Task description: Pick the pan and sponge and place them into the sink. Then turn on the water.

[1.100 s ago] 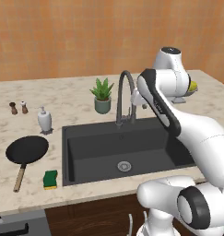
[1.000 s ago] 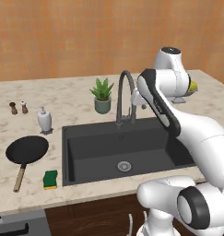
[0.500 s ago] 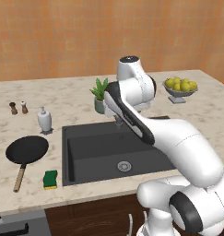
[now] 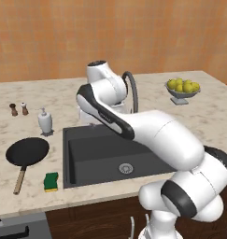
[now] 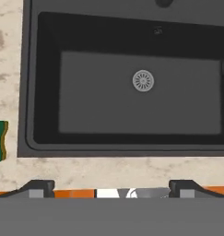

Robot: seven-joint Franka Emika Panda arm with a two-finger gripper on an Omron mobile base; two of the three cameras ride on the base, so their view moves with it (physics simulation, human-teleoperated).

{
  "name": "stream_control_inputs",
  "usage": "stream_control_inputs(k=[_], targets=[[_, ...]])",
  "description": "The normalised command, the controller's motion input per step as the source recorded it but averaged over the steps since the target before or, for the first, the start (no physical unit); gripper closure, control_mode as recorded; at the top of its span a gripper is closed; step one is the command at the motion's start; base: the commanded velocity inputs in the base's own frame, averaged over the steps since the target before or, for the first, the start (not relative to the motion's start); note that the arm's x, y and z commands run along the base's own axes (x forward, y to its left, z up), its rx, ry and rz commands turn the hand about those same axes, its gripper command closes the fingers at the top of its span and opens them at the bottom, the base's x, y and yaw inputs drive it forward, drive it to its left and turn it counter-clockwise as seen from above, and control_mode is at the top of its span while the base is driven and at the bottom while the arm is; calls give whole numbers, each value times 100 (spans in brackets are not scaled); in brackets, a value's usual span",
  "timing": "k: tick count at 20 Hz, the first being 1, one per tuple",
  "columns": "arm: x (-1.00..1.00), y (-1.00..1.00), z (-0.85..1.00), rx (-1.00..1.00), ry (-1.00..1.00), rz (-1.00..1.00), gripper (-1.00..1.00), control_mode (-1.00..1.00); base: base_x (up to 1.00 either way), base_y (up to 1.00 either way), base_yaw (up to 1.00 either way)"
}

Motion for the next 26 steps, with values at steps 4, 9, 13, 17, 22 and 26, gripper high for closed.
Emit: stream_control_inputs(k=[4,9,13,17,22,26], targets=[[0,54,-45,0,2,0,-100,-100,0,0,0],[-2,51,-47,0,5,0,-100,-100,0,0,0],[-18,61,-34,0,3,0,-100,-100,0,0,0],[-28,58,-18,0,0,0,-100,-100,0,0,0],[-41,18,-4,15,0,0,-100,-100,0,0,0],[-42,14,-44,21,0,0,-100,-100,0,0,0]])
